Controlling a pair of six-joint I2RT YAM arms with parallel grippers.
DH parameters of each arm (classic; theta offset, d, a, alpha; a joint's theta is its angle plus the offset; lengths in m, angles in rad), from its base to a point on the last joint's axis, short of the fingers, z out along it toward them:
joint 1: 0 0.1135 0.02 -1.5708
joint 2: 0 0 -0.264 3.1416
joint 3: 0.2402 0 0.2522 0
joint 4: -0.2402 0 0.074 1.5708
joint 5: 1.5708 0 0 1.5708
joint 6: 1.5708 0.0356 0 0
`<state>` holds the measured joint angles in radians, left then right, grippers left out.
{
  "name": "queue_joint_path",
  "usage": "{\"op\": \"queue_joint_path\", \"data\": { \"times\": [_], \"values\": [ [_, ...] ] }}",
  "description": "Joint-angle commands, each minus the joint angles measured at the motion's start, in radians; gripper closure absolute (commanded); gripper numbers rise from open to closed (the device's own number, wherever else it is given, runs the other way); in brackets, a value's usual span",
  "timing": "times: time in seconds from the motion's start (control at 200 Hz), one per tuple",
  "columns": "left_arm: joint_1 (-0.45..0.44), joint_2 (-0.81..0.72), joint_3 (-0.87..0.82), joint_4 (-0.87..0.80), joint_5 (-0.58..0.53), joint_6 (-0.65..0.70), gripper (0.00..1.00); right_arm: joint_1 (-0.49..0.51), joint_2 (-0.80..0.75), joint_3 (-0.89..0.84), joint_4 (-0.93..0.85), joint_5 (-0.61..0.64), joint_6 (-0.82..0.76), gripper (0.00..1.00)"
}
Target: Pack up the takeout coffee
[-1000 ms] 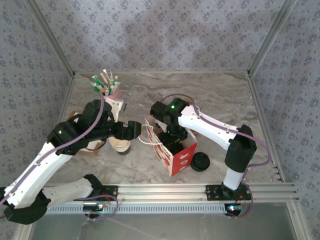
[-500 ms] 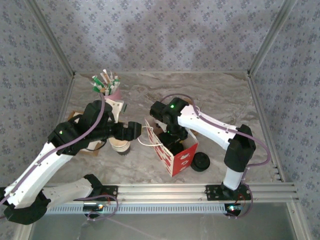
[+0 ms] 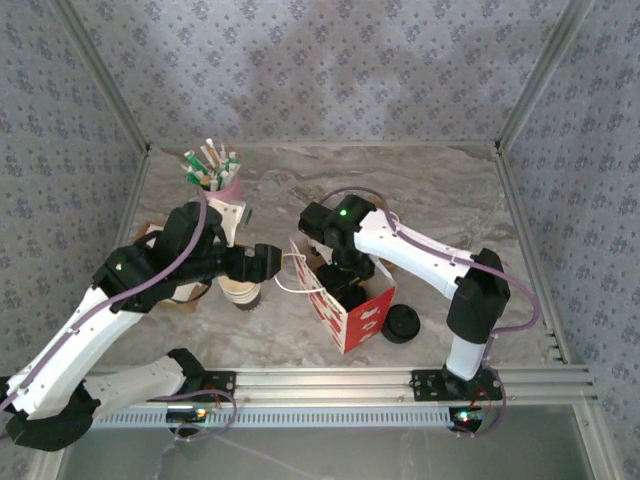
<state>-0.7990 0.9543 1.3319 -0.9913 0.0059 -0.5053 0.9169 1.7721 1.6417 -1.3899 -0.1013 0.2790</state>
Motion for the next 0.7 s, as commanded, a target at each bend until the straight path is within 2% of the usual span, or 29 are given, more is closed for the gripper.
{"op": "queue_joint_path", "data": {
  "times": [0.0, 0.695],
  "values": [
    [-0.006, -0.015, -0.003, 0.016, -0.009, 0.014, 0.04, 0.006, 0.006, 0.031, -0.038, 0.012, -0.006, 0.39],
    [-0.006, -0.015, -0.005, 0.017, -0.009, 0.014, 0.03, 0.005, 0.016, 0.019, -0.022, -0.008, -0.004, 0.39]
  ]
}}
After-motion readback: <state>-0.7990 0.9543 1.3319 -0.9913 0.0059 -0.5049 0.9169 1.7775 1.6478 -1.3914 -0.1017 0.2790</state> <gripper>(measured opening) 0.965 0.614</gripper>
